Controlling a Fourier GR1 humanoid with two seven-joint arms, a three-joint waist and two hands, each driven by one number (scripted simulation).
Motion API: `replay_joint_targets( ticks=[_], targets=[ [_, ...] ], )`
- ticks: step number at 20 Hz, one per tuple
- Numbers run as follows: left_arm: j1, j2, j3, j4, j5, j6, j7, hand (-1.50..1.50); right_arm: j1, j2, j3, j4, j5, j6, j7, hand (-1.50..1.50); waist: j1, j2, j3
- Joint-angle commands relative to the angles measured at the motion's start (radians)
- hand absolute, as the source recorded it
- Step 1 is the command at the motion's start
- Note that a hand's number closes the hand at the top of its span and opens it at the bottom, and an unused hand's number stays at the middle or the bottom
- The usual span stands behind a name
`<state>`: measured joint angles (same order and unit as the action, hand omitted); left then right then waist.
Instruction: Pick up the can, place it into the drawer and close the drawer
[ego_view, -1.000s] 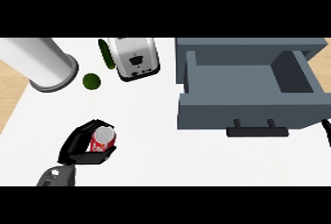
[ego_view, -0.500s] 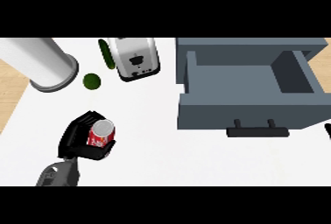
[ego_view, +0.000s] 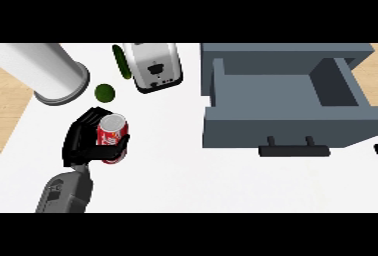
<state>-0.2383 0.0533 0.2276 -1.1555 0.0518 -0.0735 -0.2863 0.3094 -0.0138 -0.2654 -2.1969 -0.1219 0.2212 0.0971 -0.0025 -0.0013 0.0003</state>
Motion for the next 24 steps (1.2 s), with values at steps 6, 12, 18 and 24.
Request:
replay_joint_targets(
  ticks=[6,12,18,24],
  targets=[
    [-0.062,-0.046,-0.129,-0.237,-0.053,0.091,0.197,1.5,-0.025,0.007,-0.002,0.008,0.007,-0.025,-0.004,-1.5,0.001,0.0,0.0],
    [-0.237,-0.053,-0.291,-0.319,-0.049,0.267,0.427,1.5,0.034,0.013,0.033,-0.022,0.025,-0.007,-0.007,-1.5,-0.008,-0.001,0.0],
    [-0.391,-0.053,-0.392,-0.257,-0.061,0.376,0.499,1.5,-0.038,-0.013,0.007,-0.039,-0.001,-0.038,0.063,-1.5,-0.009,0.001,0.0],
    [-0.593,-0.053,-0.461,-0.107,-0.067,0.504,0.506,1.5,-0.026,-0.013,-0.014,0.041,-0.002,0.005,-0.034,-1.5,-0.021,0.004,0.0]
  ],
)
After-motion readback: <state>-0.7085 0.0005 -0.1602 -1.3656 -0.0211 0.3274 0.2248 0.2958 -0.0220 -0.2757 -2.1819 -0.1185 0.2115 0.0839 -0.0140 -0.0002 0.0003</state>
